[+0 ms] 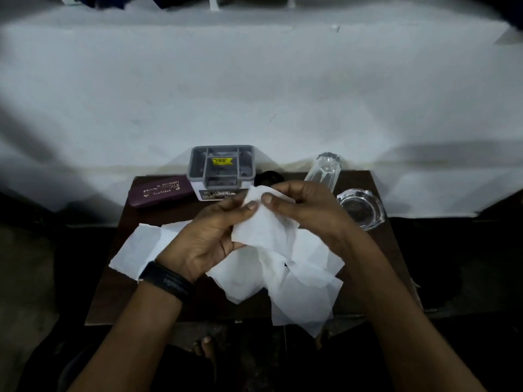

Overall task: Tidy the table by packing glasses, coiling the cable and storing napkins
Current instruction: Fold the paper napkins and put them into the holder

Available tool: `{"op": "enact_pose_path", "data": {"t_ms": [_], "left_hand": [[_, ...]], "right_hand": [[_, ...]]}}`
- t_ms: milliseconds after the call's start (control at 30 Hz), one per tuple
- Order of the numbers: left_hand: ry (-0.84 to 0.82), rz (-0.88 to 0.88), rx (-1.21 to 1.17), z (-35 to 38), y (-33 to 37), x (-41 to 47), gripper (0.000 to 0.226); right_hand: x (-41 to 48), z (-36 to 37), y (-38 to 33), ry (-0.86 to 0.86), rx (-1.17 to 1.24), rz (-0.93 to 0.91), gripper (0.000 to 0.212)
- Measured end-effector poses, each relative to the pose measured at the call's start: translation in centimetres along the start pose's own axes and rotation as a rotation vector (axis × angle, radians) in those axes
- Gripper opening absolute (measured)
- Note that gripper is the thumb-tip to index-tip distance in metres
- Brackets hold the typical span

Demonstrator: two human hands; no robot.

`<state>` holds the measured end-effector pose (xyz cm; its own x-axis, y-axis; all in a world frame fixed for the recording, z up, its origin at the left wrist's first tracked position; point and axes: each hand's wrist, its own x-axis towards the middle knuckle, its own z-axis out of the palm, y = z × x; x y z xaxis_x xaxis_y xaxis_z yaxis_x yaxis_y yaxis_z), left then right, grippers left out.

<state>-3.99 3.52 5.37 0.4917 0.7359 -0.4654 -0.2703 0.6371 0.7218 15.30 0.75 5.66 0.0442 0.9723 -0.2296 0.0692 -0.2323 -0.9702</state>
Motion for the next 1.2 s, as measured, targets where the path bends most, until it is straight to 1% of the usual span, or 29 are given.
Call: {"op": "enact_pose_path", "data": {"t_ms": [67, 100, 133, 167, 200, 233, 267, 333, 367, 433, 500, 533, 567, 600, 633, 700, 733, 767, 833, 867, 967, 1033, 1100, 1133, 1167, 1200], "left_hand": [[0.146, 0.069, 0.02, -0.4, 0.1, 0.6, 0.042], [0.226, 0.119, 0.013, -0.7, 0.3, 0.9, 0.04], [0.293, 0.175, -0.006, -1.0, 0.5, 1.1, 0.039], [0.345, 0.226, -0.031, -1.4, 0.6, 1.3, 0.038], [0.391, 0.264, -0.044, -1.7, 0.8, 1.4, 0.037], [0.44, 0.286, -0.047, -1.9, 1.1, 1.4, 0.035], [0.481, 0.296, -0.05, -2.1, 1.2, 1.4, 0.03], [0.518, 0.303, -0.071, -2.5, 1.4, 1.5, 0.012], [0.528, 0.301, -0.079, -2.6, 1.3, 1.5, 0.011], [0.531, 0.29, -0.077, -2.7, 1.2, 1.7, 0.014], [0.524, 0.276, -0.07, -2.6, 1.2, 1.8, 0.031], [0.509, 0.268, -0.064, -2.6, 1.2, 1.8, 0.035], [0.496, 0.263, -0.056, -2.6, 1.2, 1.8, 0.034], [0.49, 0.263, -0.045, -2.7, 1.2, 1.8, 0.026], [0.483, 0.259, -0.04, -2.6, 1.2, 1.9, 0.015], [0.491, 0.245, -0.024, -2.4, 1.1, 2.0, 0.012], [0.485, 0.235, -0.008, -2.4, 1.0, 2.2, 0.008], [0.484, 0.226, 0.01, -2.2, 0.9, 2.2, 0.013], [0.471, 0.214, 0.07, -1.8, 0.8, 2.1, 0.03], [0.467, 0.21, 0.108, -1.7, 0.7, 2.1, 0.031], [0.442, 0.189, 0.181, -1.6, 0.5, 2.2, 0.025], [0.442, 0.178, 0.202, -1.6, 0.4, 2.3, 0.02], [0.439, 0.183, 0.208, -1.6, 0.4, 2.5, 0.014], [0.44, 0.187, 0.212, -1.6, 0.4, 2.5, 0.012], [0.447, 0.191, 0.211, -1.6, 0.5, 2.5, 0.01], [0.454, 0.195, 0.212, -1.6, 0.5, 2.5, 0.009]], "right_hand": [[0.2, -1.4, 0.2, 0.098, -0.184, 0.015, 0.027], [0.0, -2.2, 0.7, 0.13, -0.339, 0.052, 0.035], [-0.3, -2.7, 1.3, 0.121, -0.537, 0.086, 0.043], [-0.7, -2.9, 2.2, 0.064, -0.728, 0.112, 0.05], [-1.3, -2.7, 3.1, -0.008, -0.848, 0.121, 0.057], [-1.7, -2.3, 4.0, -0.061, -0.905, 0.117, 0.062], [-2.0, -1.8, 4.7, -0.084, -0.925, 0.108, 0.067], [-2.2, -0.9, 5.7, -0.077, -0.96, 0.073, 0.074], [-2.2, -0.5, 6.1, -0.072, -0.986, 0.06, 0.075], [-2.1, 0.1, 6.5, -0.061, -1.023, 0.037, 0.071], [-2.0, 0.6, 6.7, -0.036, -1.02, 0.008, 0.064], [-1.8, 0.8, 6.6, -0.026, -1.009, -0.018, 0.059], [-1.7, 0.9, 6.5, -0.03, -1.004, -0.04, 0.054], [-1.5, 0.9, 6.3, -0.058, -1.01, -0.059, 0.054], [-1.3, 0.8, 6.1, -0.103, -1.033, -0.069, 0.062], [-0.8, 0.4, 5.6, -0.184, -1.15, -0.096, 0.083], [-0.5, 0.2, 5.3, -0.199, -1.229, -0.117, 0.087], [-0.1, 0.0, 5.1, -0.209, -1.293, -0.136, 0.087], [0.6, -0.2, 4.8, -0.227, -1.374, -0.164, 0.077], [0.9, -0.3, 4.6, -0.233, -1.399, -0.182, 0.068], [1.5, -0.7, 4.6, -0.217, -1.412, -0.223, 0.038], [1.7, -1.1, 4.5, -0.19, -1.389, -0.249, 0.025], [2.0, -1.7, 4.4, -0.151, -1.351, -0.284, 0.02], [2.0, -1.9, 4.3, -0.143, -1.328, -0.296, 0.022], [2.0, -2.0, 4.3, -0.156, -1.314, -0.299, 0.027], [2.0, -2.0, 4.3, -0.191, -1.316, -0.294, 0.037]]}}
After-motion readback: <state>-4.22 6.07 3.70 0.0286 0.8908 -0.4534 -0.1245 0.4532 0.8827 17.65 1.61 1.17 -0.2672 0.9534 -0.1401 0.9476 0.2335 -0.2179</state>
